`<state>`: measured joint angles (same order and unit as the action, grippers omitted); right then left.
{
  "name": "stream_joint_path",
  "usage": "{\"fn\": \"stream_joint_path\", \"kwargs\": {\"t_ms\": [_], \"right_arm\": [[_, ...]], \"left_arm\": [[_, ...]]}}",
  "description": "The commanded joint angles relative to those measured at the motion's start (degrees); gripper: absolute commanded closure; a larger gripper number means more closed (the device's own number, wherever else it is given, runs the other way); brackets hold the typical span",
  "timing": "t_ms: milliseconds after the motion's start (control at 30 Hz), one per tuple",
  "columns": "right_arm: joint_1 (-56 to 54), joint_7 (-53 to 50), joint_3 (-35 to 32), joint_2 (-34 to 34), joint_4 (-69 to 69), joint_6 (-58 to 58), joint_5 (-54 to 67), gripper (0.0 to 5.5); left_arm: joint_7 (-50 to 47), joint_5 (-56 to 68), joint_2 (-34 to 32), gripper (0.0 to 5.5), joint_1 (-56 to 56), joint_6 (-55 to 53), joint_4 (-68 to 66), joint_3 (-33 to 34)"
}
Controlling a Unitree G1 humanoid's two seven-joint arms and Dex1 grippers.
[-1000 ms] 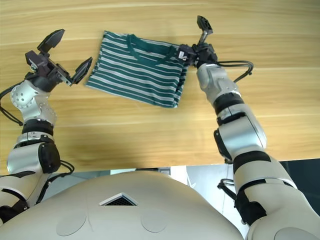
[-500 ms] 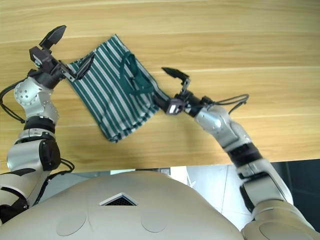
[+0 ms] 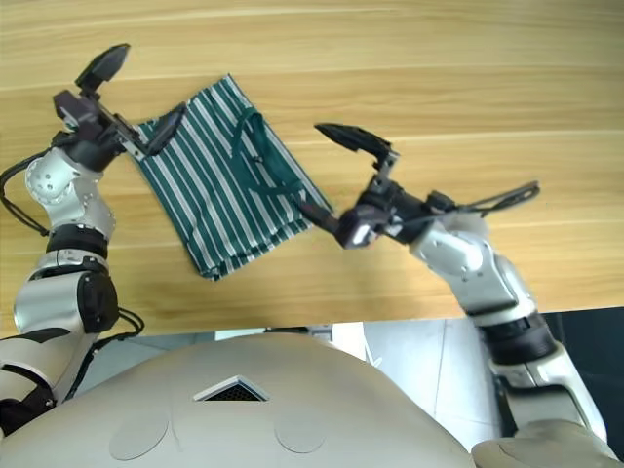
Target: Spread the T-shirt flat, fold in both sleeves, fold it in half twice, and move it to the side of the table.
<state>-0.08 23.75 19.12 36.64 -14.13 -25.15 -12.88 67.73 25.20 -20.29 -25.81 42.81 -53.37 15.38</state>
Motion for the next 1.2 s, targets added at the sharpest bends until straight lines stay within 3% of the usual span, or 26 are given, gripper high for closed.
{"fn": "stream_joint_path", "kwargs": {"t_ms": [33,200,300,467,600,867,1000,1200], "right_arm": [[-15.9,-4.1,7.2,-14.2,15.8,7.0,-11.5,0.1],[-33.6,-16.5,12.8,-28.5,51.3,8.9,-21.4,0.1],[-40.9,-24.2,12.9,-34.1,71.6,10.1,-22.7,0.1],[-44.5,-35.3,17.3,-34.1,87.2,17.8,-28.6,0.1],[-44.3,-36.1,16.8,-32.2,90.6,18.7,-28.2,0.1],[-37.9,-35.0,16.6,-23.6,81.1,14.2,-27.3,0.1],[-29.1,-27.7,15.3,-17.8,60.2,12.6,-24.9,0.1],[-14.6,-22.3,9.2,-12.5,25.1,26.6,-27.4,0.1]], "left_arm": [[-5.2,7.2,-0.5,0.12,-6.9,-8.5,-0.9,6.6],[-22.9,12.3,-3.7,0.12,-16.3,-23.0,-11.0,15.0],[-27.0,11.7,-4.0,0.12,-17.0,-24.6,-14.0,16.5],[-28.4,9.2,-3.2,0.12,-17.0,-23.3,-15.3,15.9],[-28.3,7.7,-2.6,0.12,-17.0,-22.3,-15.6,15.5],[-20.6,3.9,1.4,0.12,-14.0,-16.9,-11.5,12.0],[-11.4,3.4,4.3,0.12,-10.4,-14.6,-6.1,9.0],[1.4,4.4,6.8,0.12,-3.1,-12.7,3.4,5.3]]}}
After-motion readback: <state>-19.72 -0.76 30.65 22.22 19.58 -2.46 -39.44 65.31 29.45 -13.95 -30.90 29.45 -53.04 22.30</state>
